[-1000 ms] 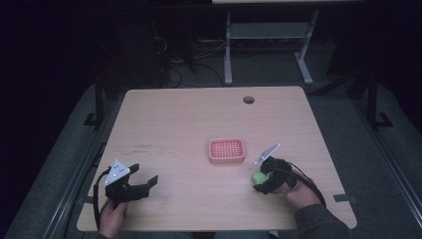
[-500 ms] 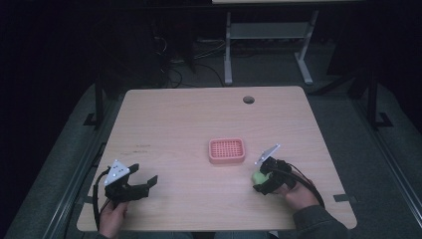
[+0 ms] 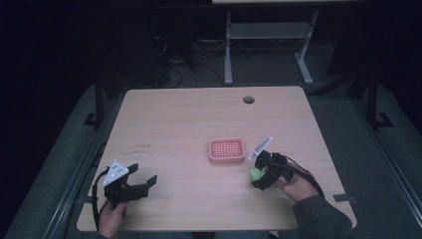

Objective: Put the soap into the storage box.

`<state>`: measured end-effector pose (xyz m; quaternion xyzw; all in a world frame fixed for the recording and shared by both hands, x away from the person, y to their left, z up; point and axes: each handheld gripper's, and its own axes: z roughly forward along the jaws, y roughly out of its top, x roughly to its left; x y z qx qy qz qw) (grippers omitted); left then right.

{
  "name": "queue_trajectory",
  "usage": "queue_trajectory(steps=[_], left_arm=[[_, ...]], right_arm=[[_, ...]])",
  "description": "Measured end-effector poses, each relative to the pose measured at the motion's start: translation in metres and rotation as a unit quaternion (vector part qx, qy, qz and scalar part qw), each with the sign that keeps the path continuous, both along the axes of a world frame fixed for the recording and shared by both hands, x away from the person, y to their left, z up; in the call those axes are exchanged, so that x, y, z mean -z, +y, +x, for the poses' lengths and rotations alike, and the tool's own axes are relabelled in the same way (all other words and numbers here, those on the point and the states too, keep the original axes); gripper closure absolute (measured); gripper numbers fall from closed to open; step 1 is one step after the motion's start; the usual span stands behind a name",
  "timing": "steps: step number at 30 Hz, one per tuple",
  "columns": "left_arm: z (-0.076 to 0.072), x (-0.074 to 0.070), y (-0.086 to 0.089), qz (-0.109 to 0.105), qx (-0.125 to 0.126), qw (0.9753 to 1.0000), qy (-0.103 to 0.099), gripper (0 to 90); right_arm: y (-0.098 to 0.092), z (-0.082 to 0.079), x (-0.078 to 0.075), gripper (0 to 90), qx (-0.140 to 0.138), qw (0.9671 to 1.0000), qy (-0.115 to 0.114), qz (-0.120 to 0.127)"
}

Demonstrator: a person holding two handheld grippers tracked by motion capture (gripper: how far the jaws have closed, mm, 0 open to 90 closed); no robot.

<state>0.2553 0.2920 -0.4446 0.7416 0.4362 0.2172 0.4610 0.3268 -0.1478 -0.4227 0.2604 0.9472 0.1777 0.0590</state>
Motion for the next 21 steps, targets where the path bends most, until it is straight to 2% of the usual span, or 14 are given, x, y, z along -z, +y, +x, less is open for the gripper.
queue_trajectory(steps=[6,10,21], left_arm=[[0.0,0.0,0.001,-0.002,-0.003,1.0,-0.001,14.2],[0.0,0.0,0.002,-0.004,-0.004,1.0,-0.002,14.3],[0.0,0.0,0.003,-0.008,-0.006,0.9999,-0.001,14.3]], right_arm=[[0.009,0.018,-0.021,26.1,-0.014,0.9999,-0.002,-0.002],[0.012,0.025,-0.028,26.0,-0.015,0.9999,-0.001,-0.002],[0.023,0.049,-0.042,26.0,-0.02,0.9996,0.006,-0.02]])
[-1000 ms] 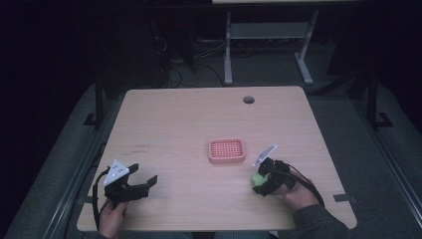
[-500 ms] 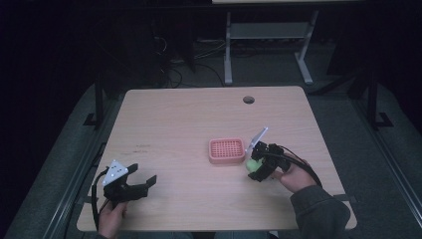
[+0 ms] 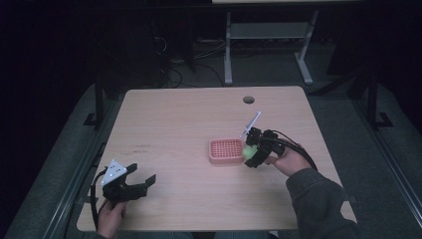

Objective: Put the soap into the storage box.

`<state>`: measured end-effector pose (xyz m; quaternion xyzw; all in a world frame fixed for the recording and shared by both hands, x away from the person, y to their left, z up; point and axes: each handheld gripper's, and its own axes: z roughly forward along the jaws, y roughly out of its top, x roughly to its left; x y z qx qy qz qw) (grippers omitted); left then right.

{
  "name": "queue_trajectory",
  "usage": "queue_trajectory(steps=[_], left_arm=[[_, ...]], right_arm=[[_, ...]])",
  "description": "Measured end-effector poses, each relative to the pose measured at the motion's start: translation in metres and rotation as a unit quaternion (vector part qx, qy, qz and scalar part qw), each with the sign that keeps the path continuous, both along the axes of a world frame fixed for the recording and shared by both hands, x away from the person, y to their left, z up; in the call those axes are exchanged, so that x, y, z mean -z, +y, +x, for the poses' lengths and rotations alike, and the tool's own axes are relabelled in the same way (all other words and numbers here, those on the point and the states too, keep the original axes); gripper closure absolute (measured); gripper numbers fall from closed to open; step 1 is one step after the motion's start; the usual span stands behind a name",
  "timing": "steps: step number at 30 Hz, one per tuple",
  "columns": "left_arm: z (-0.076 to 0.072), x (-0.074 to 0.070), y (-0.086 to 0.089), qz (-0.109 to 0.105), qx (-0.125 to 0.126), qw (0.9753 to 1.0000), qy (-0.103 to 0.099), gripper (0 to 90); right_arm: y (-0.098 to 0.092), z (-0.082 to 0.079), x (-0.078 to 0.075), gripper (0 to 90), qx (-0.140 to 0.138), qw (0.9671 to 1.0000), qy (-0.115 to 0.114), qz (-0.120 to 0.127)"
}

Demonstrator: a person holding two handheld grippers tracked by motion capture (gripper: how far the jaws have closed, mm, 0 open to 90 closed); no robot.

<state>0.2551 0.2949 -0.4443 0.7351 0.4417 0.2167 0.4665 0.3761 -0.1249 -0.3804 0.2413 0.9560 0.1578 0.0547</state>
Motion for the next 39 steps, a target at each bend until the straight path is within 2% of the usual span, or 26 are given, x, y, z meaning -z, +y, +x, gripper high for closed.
queue_trajectory(steps=[10,12,21,23,25,30,36,39], left_arm=[[0.0,0.0,-0.001,0.002,0.005,1.0,0.001,14.2],[0.0,0.0,-0.001,0.001,0.006,1.0,0.001,14.3],[0.0,0.0,0.0,-0.002,0.004,1.0,0.001,14.3],[0.0,0.0,0.0,-0.004,0.003,1.0,0.001,14.3],[0.0,0.0,0.001,-0.005,0.003,1.0,0.003,14.3],[0.0,0.0,0.002,-0.006,0.005,1.0,0.002,14.3],[0.0,0.0,0.001,-0.006,0.005,1.0,0.003,14.3],[0.0,0.0,0.001,-0.007,0.006,1.0,0.004,14.3]], right_arm=[[0.014,0.016,-0.003,26.0,-0.004,1.0,0.004,-0.006],[0.017,0.02,-0.004,26.0,-0.004,1.0,0.006,0.0],[0.029,0.031,-0.004,26.0,-0.008,0.9999,0.008,-0.01],[0.03,0.034,-0.005,26.0,-0.005,1.0,0.008,-0.004],[0.031,0.037,-0.004,26.0,-0.004,0.9999,0.012,0.0],[0.04,0.042,0.001,25.9,-0.006,0.9997,0.019,-0.011],[0.05,0.047,0.003,26.0,-0.01,0.9996,0.019,-0.019],[0.053,0.05,0.002,26.0,-0.009,0.9997,0.019,-0.015]])
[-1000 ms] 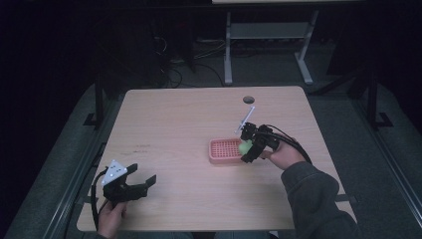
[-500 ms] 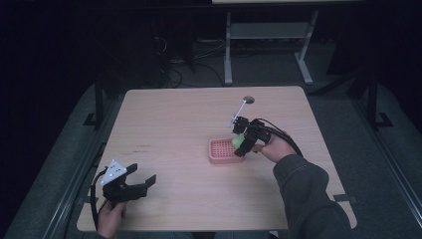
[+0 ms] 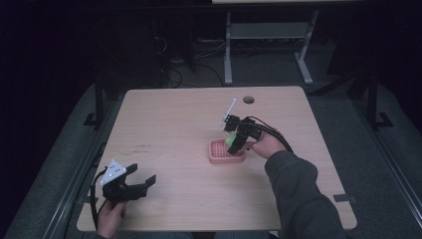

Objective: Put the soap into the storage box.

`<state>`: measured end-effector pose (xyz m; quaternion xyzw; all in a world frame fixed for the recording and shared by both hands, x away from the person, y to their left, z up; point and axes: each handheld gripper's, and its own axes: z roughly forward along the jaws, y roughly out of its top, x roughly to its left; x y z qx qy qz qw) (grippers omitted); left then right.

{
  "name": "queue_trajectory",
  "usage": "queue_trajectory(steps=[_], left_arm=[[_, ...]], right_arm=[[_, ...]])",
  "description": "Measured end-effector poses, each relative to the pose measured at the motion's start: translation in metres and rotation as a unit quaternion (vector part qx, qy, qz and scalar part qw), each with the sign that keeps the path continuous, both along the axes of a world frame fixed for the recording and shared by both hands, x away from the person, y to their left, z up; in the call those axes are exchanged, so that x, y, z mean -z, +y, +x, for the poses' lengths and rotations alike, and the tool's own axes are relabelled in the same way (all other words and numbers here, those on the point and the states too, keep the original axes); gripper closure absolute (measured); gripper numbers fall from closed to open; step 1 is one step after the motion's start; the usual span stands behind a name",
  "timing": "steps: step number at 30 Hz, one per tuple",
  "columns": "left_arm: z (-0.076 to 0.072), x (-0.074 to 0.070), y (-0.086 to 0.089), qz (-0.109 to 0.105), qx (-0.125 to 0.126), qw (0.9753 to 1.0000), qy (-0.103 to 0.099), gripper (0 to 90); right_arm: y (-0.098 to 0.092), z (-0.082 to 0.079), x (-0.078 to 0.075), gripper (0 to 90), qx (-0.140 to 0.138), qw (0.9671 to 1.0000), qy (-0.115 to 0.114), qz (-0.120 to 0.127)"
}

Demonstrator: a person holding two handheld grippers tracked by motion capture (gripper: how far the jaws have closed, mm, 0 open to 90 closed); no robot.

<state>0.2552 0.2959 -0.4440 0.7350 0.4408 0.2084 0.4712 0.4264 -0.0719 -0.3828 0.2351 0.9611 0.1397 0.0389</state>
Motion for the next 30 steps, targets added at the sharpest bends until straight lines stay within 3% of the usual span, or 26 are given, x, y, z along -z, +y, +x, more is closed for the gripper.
queue_trajectory(steps=[10,30], left_arm=[[0.0,0.0,0.0,0.001,0.001,1.0,0.0,14.2],[0.0,0.0,-0.001,-0.001,0.002,1.0,0.001,14.3]], right_arm=[[0.006,0.01,0.009,26.0,0.01,0.9999,0.009,-0.007],[0.023,0.015,0.023,25.9,-0.003,0.9997,0.022,-0.014]])
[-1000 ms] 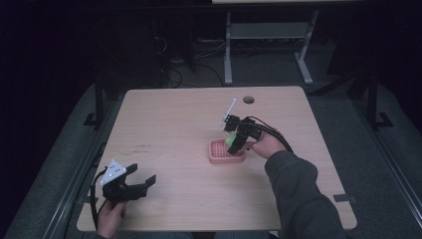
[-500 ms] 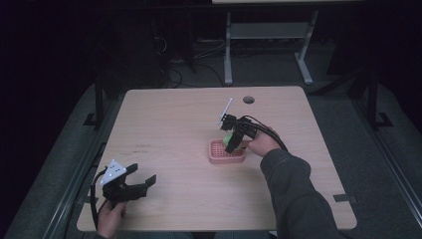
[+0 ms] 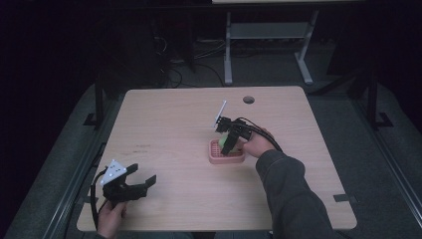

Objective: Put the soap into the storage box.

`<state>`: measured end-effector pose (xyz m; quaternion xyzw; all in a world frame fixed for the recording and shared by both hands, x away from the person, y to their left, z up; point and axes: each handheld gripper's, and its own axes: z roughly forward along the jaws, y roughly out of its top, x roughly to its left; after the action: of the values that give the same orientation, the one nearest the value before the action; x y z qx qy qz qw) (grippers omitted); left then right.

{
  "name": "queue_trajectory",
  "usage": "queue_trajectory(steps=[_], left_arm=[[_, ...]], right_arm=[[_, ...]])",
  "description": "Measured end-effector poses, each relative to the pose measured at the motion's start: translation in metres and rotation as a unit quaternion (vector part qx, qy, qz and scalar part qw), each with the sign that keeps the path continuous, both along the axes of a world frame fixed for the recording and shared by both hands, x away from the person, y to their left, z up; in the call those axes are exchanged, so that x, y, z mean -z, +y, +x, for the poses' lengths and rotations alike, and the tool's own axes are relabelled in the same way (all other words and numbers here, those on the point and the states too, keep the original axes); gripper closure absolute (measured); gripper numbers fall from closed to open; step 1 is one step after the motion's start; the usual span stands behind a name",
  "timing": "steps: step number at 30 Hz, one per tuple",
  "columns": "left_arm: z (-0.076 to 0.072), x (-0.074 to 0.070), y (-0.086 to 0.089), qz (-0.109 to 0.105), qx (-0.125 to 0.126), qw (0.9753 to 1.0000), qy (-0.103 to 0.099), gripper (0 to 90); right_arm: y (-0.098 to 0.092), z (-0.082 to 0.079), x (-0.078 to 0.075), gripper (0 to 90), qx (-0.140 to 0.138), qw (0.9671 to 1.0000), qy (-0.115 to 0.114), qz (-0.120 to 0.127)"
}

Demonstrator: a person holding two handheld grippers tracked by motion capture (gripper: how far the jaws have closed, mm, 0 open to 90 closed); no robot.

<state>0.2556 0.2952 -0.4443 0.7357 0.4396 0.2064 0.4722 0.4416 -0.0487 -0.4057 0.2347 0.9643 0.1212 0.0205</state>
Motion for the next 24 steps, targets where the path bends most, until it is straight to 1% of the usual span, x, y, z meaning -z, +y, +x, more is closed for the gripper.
queue_trajectory(steps=[5,11,20,24], left_arm=[[0.0,-0.0001,0.0006,-0.001,0.0,1.0,0.0,14.3],[0.0002,-0.0005,0.0018,0.0,-0.001,1.0,-0.001,14.3],[0.0003,-0.0006,0.002,0.0,-0.001,1.0,-0.001,14.2],[0.0002,-0.0006,0.0018,-0.003,-0.003,1.0,-0.002,14.3]], right_arm=[[0.0024,0.0011,0.002,25.9,0.001,1.0,0.004,0.002],[0.0023,0.0022,0.0024,25.8,0.004,1.0,0.002,0.001],[0.0023,0.0033,0.0039,25.8,0.007,1.0,0.006,0.0],[0.0026,0.004,0.0052,25.8,0.007,0.9999,0.007,0.0]])
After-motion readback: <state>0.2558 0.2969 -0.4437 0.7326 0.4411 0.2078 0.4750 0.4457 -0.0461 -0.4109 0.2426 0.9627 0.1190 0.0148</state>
